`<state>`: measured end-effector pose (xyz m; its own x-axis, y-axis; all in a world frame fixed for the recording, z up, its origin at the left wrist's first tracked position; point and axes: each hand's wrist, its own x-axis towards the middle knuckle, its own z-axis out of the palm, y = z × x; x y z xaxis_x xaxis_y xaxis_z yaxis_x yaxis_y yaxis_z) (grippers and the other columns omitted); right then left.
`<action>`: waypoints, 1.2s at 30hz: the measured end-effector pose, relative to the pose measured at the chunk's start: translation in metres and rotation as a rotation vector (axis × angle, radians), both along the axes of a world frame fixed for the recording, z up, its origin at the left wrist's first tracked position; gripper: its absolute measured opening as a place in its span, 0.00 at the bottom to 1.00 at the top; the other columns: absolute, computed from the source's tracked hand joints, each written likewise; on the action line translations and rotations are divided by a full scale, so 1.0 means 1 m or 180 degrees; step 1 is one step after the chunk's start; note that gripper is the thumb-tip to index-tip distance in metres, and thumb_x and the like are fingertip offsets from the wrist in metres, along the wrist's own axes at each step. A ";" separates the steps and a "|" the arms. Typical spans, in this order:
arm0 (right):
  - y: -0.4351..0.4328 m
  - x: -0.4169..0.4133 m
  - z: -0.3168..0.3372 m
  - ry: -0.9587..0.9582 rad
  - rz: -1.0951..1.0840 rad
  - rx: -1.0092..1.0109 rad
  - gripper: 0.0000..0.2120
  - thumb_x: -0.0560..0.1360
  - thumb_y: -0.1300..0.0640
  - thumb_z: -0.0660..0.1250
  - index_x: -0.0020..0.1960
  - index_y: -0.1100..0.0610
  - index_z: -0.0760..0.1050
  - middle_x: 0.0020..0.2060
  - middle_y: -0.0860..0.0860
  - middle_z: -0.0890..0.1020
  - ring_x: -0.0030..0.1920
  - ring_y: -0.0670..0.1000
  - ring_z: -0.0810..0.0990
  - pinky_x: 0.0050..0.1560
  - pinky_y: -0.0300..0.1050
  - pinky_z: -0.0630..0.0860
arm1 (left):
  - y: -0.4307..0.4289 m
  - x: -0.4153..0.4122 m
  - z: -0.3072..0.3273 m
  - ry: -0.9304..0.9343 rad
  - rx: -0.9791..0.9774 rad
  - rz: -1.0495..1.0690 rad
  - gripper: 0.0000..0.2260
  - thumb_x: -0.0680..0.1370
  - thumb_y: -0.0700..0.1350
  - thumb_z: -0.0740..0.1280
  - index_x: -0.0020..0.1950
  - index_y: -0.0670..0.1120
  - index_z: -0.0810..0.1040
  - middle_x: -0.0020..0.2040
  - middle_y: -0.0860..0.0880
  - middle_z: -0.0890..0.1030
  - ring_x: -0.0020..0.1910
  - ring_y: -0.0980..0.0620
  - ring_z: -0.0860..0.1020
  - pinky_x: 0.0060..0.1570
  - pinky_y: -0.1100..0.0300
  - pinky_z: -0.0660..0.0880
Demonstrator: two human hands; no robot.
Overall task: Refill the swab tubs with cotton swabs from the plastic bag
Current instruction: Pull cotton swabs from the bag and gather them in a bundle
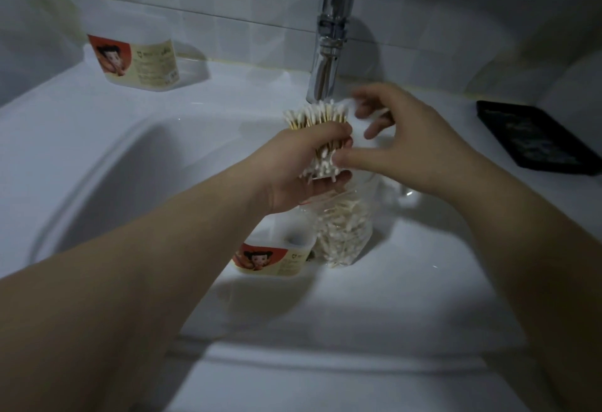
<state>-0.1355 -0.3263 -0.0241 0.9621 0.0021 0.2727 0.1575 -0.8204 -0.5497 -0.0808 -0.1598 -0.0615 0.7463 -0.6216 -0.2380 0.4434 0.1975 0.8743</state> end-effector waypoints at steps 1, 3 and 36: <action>0.000 -0.001 -0.001 0.0088 0.0136 -0.0091 0.45 0.61 0.35 0.79 0.74 0.43 0.68 0.63 0.40 0.75 0.56 0.41 0.78 0.51 0.42 0.77 | 0.000 0.000 0.000 0.0023 -0.0021 -0.0026 0.05 0.80 0.44 0.68 0.45 0.46 0.79 0.37 0.51 0.81 0.36 0.56 0.80 0.43 0.58 0.80; 0.002 -0.001 -0.003 0.0199 0.0379 -0.0274 0.52 0.59 0.33 0.78 0.78 0.42 0.63 0.69 0.38 0.72 0.62 0.40 0.76 0.54 0.44 0.78 | 0.000 0.000 0.002 0.0084 -0.0089 -0.0112 0.05 0.81 0.44 0.66 0.46 0.46 0.79 0.37 0.52 0.80 0.37 0.56 0.80 0.38 0.62 0.79; 0.020 0.001 -0.002 -0.0075 0.0035 0.0050 0.24 0.68 0.27 0.63 0.56 0.40 0.80 0.50 0.38 0.83 0.49 0.32 0.79 0.45 0.25 0.69 | -0.006 -0.006 0.001 -0.2021 0.0484 -0.0022 0.19 0.68 0.31 0.72 0.58 0.37 0.75 0.45 0.37 0.81 0.43 0.42 0.83 0.39 0.52 0.80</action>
